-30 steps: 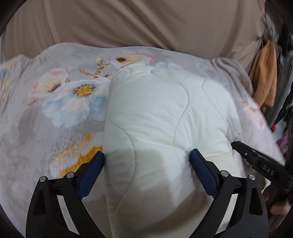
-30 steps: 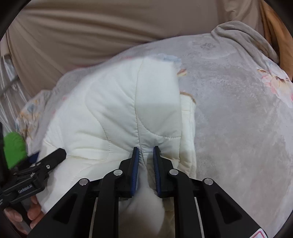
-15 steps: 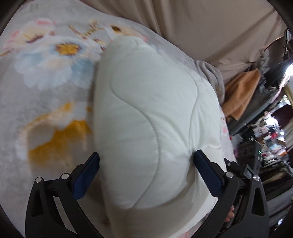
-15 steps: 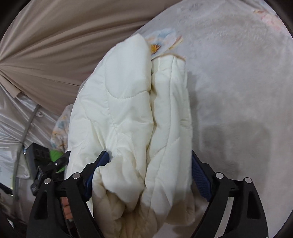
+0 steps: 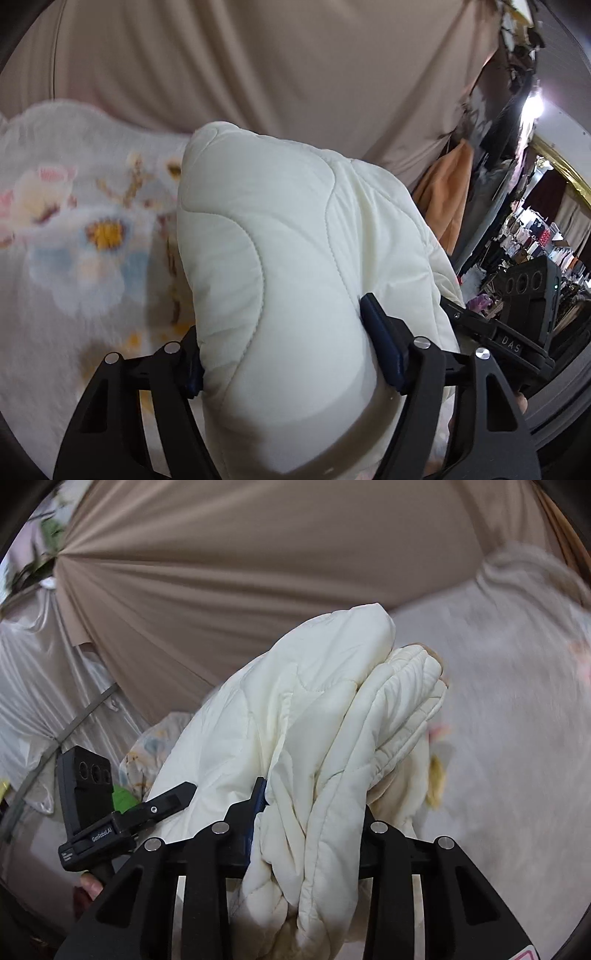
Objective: Fold large clothes
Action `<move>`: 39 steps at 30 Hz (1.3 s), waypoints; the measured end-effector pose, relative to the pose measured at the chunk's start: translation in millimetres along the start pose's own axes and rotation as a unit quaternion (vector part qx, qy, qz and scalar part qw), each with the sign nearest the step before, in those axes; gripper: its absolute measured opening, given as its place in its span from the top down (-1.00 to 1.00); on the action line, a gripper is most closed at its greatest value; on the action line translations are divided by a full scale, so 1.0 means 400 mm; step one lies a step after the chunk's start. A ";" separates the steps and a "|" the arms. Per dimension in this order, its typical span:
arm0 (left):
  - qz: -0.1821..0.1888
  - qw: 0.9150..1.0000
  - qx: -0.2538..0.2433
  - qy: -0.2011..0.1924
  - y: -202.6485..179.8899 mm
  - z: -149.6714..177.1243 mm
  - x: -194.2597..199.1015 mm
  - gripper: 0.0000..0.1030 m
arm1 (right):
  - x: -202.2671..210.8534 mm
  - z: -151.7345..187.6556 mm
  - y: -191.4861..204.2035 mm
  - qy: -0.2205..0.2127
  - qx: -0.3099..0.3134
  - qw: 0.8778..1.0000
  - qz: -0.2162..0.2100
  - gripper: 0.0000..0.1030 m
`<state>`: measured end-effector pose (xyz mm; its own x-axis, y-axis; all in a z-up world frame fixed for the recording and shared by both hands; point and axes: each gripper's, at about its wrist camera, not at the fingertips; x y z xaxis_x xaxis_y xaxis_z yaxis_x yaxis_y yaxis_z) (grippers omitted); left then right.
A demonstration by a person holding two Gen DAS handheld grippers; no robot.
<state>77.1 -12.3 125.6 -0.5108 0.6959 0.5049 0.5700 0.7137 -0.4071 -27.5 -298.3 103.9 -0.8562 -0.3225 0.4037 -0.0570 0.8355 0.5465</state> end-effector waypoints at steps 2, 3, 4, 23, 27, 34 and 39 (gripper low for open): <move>-0.001 0.999 -0.016 -0.035 0.003 -0.052 0.045 -0.34 | 0.002 -0.046 0.058 -0.021 0.035 0.999 0.003 0.32; -0.003 0.998 -0.023 -0.050 0.005 -0.072 0.062 -0.34 | -0.004 -0.071 0.086 -0.033 0.050 0.998 -0.003 0.32; -0.008 0.997 -0.037 -0.072 0.013 -0.100 0.087 -0.34 | -0.008 -0.091 0.098 -0.042 0.058 0.997 -0.012 0.32; -0.197 0.980 0.012 -0.013 0.470 -0.068 -0.052 -0.71 | -0.546 -0.031 -0.039 0.080 -0.060 0.994 -0.045 -0.34; -0.285 0.956 -0.047 -0.043 0.373 -0.063 0.008 -0.75 | -0.416 -0.064 0.055 0.024 0.022 0.998 0.052 -0.27; -0.324 0.944 -0.049 -0.041 0.301 -0.004 0.013 -0.75 | -0.354 -0.018 0.202 0.027 0.128 0.988 0.087 0.72; -0.341 0.940 -0.021 -0.016 0.328 0.034 -0.018 -0.74 | -0.408 0.052 0.222 0.051 0.183 0.973 0.129 0.88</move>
<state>146.8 77.6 58.1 -0.7853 0.0806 0.6138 0.1274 0.9913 0.0329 96.2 -162.3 71.1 -0.8123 -0.1083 0.5731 -0.0421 0.9909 0.1277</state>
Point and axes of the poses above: each gripper's, at about its wrist camera, not at the fingertips, and x roughly against the way its jaws point, y to its left, z to its underside
